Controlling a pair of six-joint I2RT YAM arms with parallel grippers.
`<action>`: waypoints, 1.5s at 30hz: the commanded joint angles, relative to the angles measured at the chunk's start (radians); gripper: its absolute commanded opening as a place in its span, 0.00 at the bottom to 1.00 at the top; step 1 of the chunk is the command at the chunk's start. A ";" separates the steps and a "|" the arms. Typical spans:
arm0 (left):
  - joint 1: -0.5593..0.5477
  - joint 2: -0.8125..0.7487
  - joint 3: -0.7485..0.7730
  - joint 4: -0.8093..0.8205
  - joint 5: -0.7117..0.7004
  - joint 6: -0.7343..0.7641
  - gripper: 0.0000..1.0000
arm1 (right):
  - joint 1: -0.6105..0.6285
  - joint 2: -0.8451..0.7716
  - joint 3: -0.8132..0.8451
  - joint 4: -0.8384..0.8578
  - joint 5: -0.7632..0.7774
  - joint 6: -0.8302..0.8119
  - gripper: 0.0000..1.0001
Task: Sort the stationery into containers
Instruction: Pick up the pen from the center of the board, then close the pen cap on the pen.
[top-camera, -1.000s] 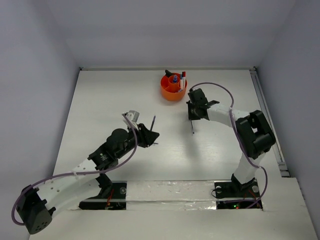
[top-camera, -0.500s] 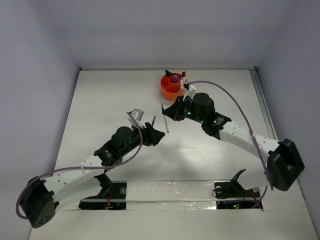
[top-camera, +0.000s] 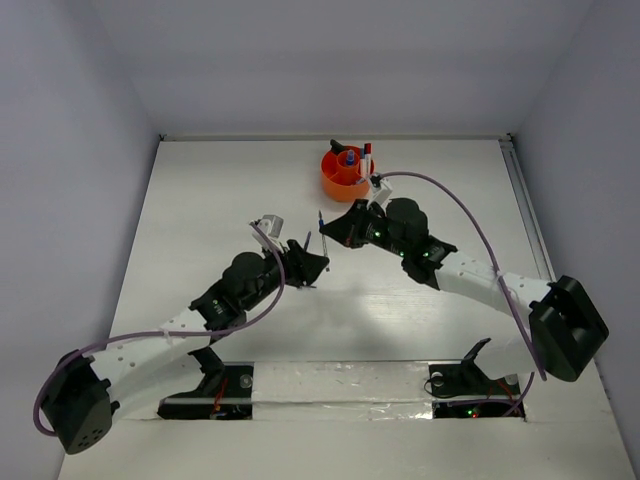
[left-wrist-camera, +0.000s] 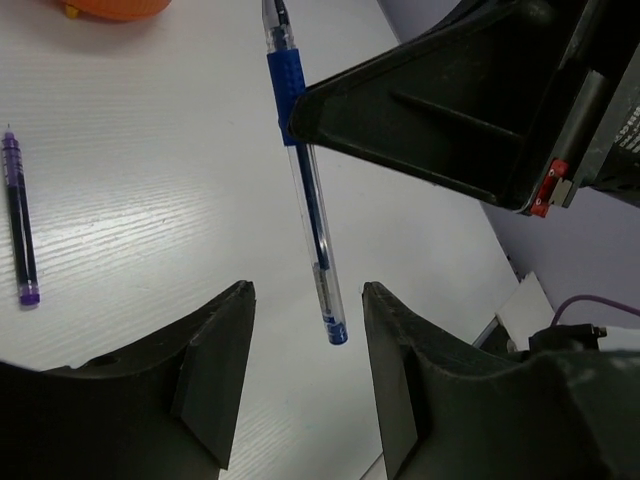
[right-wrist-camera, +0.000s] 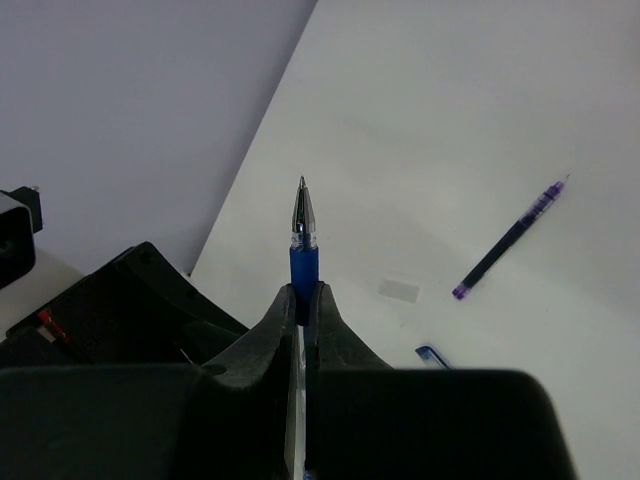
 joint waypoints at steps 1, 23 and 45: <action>0.003 0.014 0.008 0.101 -0.008 -0.011 0.44 | 0.014 -0.011 -0.020 0.125 -0.010 0.034 0.00; 0.003 0.005 0.003 0.072 -0.028 0.006 0.00 | 0.032 -0.035 -0.064 0.116 -0.067 0.015 0.17; 0.021 -0.288 0.298 -0.490 -0.249 0.151 0.00 | 0.043 0.242 0.192 -0.491 -0.293 -0.585 0.47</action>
